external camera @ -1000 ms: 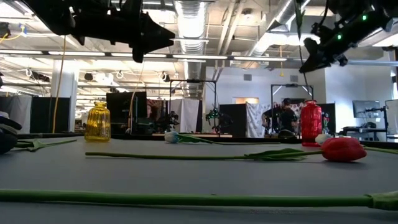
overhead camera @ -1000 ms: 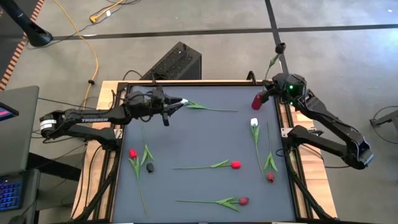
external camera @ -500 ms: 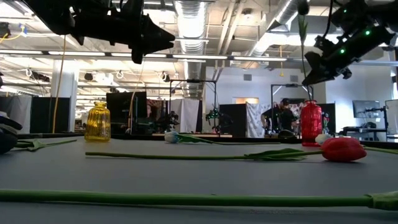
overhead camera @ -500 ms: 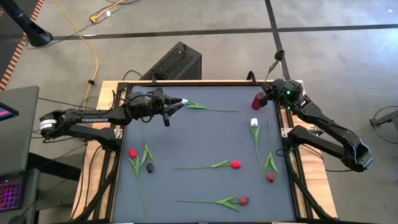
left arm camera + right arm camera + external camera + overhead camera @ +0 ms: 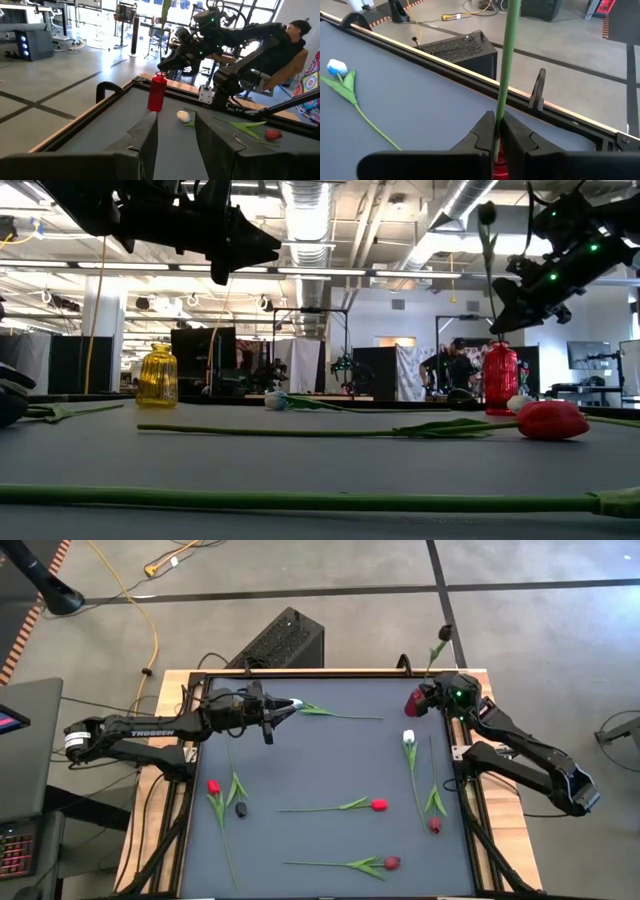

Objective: Sort flowers into vase by color
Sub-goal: Put the top black tulip into the red flower vase, then put the black tulip into the red flower vase

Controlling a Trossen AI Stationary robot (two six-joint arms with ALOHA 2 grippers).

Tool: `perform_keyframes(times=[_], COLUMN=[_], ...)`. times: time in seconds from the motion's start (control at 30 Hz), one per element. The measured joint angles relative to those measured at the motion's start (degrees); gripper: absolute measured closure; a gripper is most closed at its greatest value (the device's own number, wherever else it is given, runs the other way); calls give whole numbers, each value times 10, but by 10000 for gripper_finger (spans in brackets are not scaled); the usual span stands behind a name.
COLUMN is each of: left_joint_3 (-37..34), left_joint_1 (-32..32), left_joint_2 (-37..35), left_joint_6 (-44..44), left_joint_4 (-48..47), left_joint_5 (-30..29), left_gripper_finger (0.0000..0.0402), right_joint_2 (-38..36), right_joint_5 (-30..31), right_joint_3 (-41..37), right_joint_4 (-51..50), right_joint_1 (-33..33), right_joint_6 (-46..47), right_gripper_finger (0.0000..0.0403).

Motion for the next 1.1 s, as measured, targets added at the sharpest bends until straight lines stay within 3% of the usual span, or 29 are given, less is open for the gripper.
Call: perform_keyframes(times=[0.33, 0.6, 0.9, 1.1], left_joint_3=[0, 0, 0, 0], left_joint_1=[0, 0, 0, 0], left_joint_2=[0, 0, 0, 0], left_joint_6=[3, 10, 21, 20], left_joint_4=[0, 0, -6, -31], left_joint_5=[0, 0, 5, 16], left_gripper_finger=[284, 284, 284, 284], right_joint_2=[0, 0, 0, 0], right_joint_5=[0, 0, -7, -83], right_joint_3=[3, 67, 128, 164], right_joint_4=[-50, -176, -222, -264], right_joint_1=[0, 5, 41, 74], right_joint_6=[1, 1, 0, 45], right_gripper_finger=[272, 206, 201, 203])
